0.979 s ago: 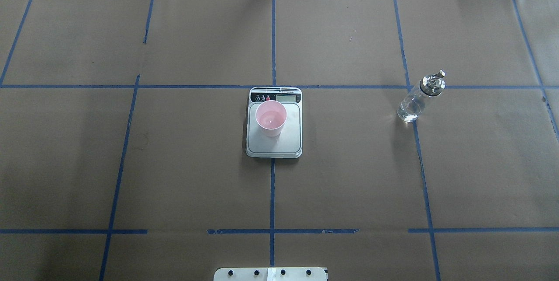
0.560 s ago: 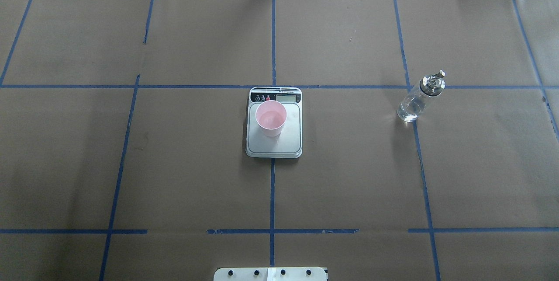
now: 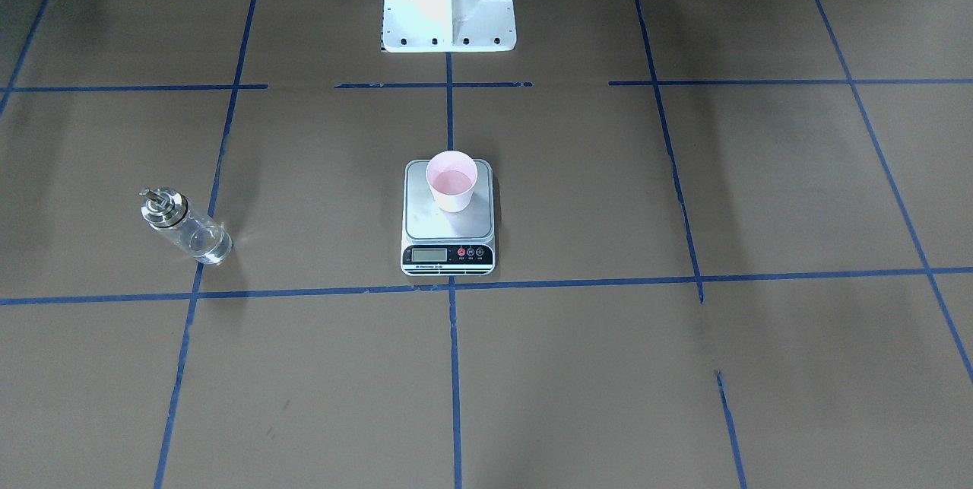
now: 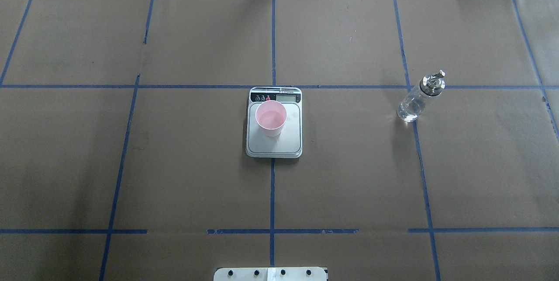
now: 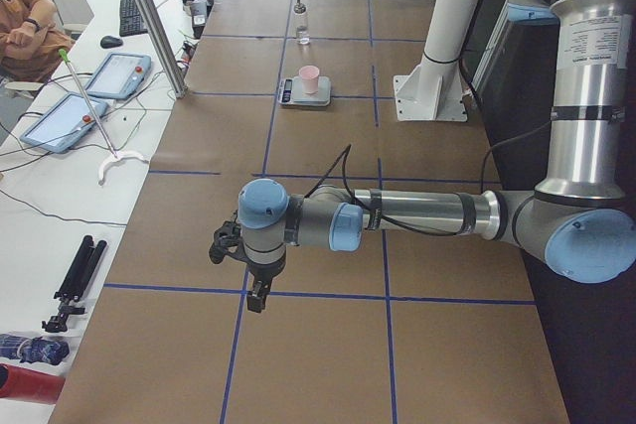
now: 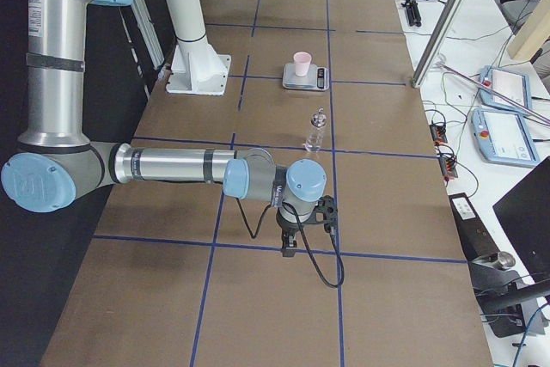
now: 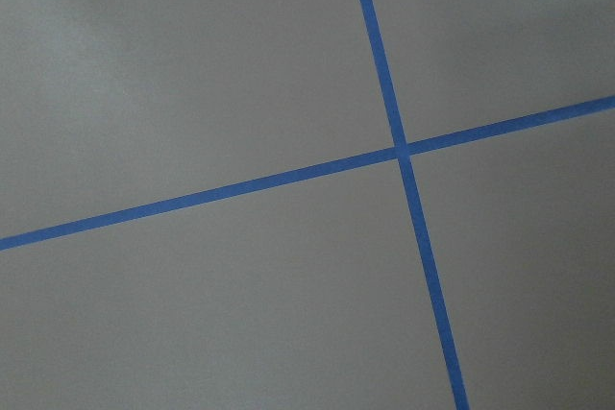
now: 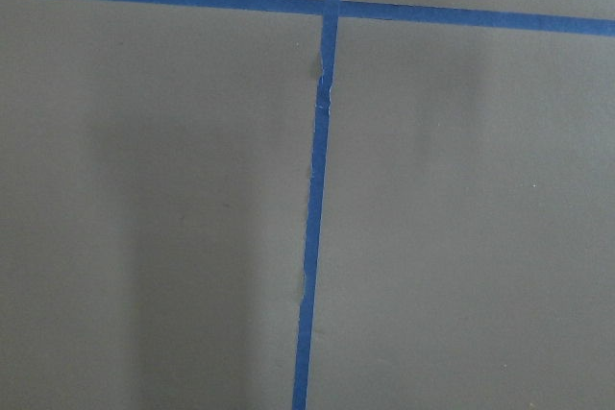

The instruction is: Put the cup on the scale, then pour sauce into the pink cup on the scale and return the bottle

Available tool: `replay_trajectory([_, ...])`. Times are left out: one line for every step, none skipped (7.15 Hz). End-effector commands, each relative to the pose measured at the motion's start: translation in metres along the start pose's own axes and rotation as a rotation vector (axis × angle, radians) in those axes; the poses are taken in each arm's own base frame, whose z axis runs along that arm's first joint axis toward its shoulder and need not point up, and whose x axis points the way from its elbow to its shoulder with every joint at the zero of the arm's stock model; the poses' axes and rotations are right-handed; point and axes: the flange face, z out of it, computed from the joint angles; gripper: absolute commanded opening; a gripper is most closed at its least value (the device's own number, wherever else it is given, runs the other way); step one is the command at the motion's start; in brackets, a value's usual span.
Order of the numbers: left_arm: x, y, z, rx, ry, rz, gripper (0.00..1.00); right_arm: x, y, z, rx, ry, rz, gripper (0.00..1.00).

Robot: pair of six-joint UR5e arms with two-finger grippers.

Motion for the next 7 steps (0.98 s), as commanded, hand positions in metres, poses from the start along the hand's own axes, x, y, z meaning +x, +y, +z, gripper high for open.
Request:
replay_trajectory([0.001,0.001,0.001,-0.003,0.001,-0.003,1.00,-0.002,-0.001,-0.001,0.003,-0.016,-0.001,1.00])
replay_trajectory([-0.003,0.002,0.005,-0.011,0.004,-0.019,1.00,-0.005,-0.004,-0.003,0.009,-0.026,-0.005,1.00])
replay_trajectory([-0.001,0.000,0.004,-0.003,0.004,-0.125,1.00,-0.005,-0.008,-0.003,0.010,-0.025,-0.006,1.00])
replay_trajectory([0.001,-0.002,0.006,-0.004,0.006,-0.142,1.00,-0.008,-0.019,-0.007,0.017,-0.024,-0.014,1.00])
replay_trajectory([0.003,-0.005,0.005,-0.002,0.014,-0.142,1.00,-0.008,-0.031,-0.009,0.020,-0.023,-0.017,1.00])
replay_trajectory([0.005,-0.008,0.003,0.003,0.014,-0.143,1.00,-0.007,-0.038,-0.009,0.020,-0.023,-0.017,1.00])
replay_trajectory([0.007,-0.010,0.000,0.008,0.013,-0.138,1.00,-0.008,-0.044,-0.010,0.021,-0.023,-0.017,1.00])
